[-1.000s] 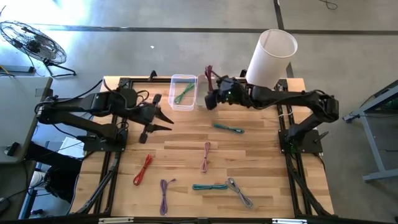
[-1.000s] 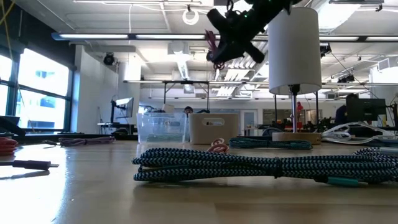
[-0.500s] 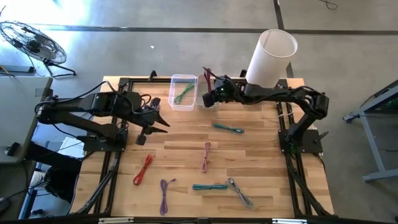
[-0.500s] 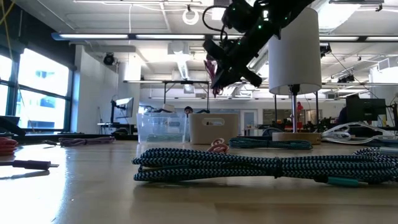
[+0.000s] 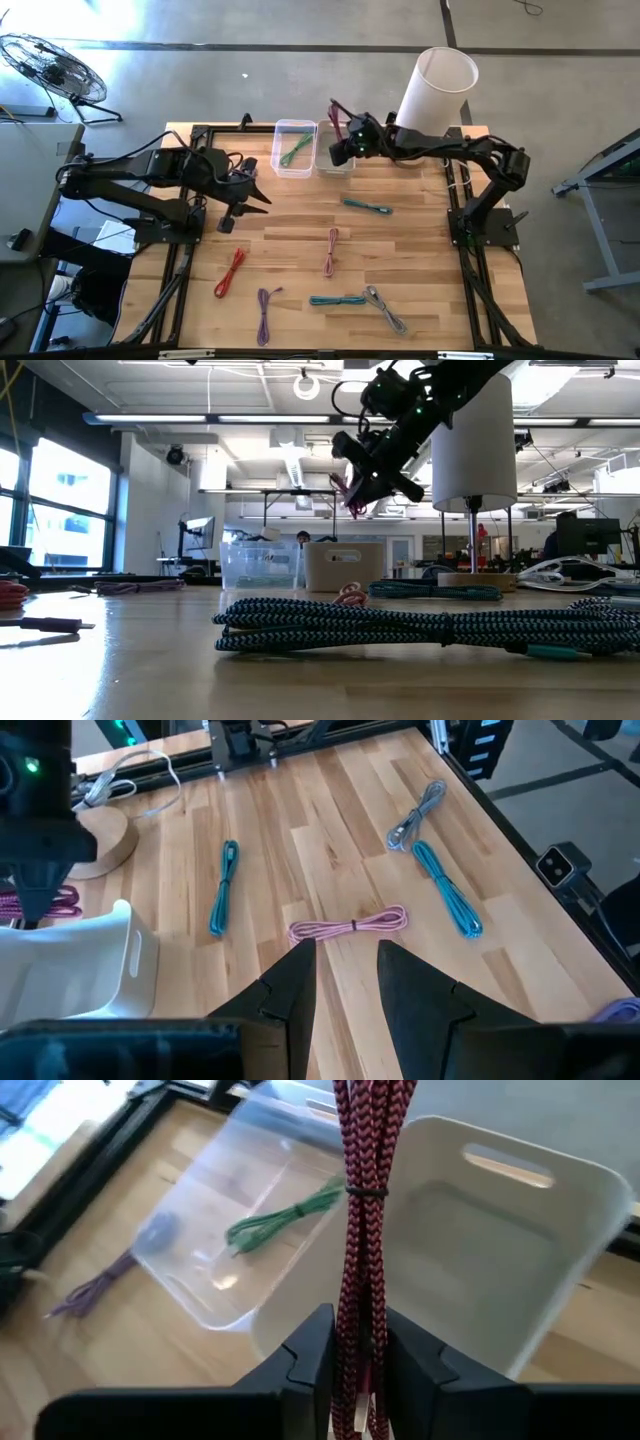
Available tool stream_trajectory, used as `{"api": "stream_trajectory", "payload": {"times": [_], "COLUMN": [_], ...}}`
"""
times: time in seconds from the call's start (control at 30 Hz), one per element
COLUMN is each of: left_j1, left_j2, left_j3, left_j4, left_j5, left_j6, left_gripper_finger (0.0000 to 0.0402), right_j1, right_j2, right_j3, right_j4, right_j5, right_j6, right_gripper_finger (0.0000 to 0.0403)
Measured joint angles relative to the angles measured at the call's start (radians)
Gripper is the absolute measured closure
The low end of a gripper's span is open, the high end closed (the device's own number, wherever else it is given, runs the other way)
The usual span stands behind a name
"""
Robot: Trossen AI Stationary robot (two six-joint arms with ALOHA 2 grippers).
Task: Pick & Place USB Port
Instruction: Put the black and pink charger cable into the gray bin, then put the top blue and black charger cable into the gray bin
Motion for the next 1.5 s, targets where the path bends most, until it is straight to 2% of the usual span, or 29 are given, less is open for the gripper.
{"api": "stream_trajectory", "payload": {"times": [0.33,0.87,0.97,1.07,1.23,1.33,1.4,1.5], "left_j1": [0.0,0.0,0.0,0.0,0.0,0.0,0.0,0.0], "left_j2": [0.0,0.0,0.0,0.0,0.0,0.0,0.0,0.0], "left_j3": [0.0,0.0,0.0,0.0,0.0,0.0,0.0,0.0], "left_j4": [-0.001,-0.001,0.0,0.0,0.0,-0.001,-0.001,-0.001], "left_j5": [-0.004,-0.006,-0.006,-0.006,0.011,0.024,0.024,0.023], "left_j6": [0.0,-0.016,-0.026,-0.028,-0.032,-0.031,-0.028,-0.023], "left_gripper_finger": [0.0295,0.0295,0.0295,0.0295,0.0295,0.0295,0.0295,0.0295], "right_j1": [0.0,-0.012,-0.017,-0.016,-0.007,0.018,0.048,0.103], "right_j2": [0.0,0.0,0.0,0.0,-0.018,-0.054,-0.082,-0.129], "right_j3": [0.0,0.0,0.0,0.0,0.001,0.001,0.001,0.001], "right_j4": [0.005,0.006,0.013,0.043,0.089,0.044,-0.018,-0.135], "right_j5": [-0.015,-0.018,-0.051,-0.136,-0.5,-0.672,-0.716,-0.718], "right_j6": [-0.014,-0.029,-0.033,-0.048,-0.155,-0.183,-0.224,-0.326], "right_gripper_finger": [0.0315,0.0209,0.0199,0.0193,0.0192,0.0192,0.0192,0.0192]}}
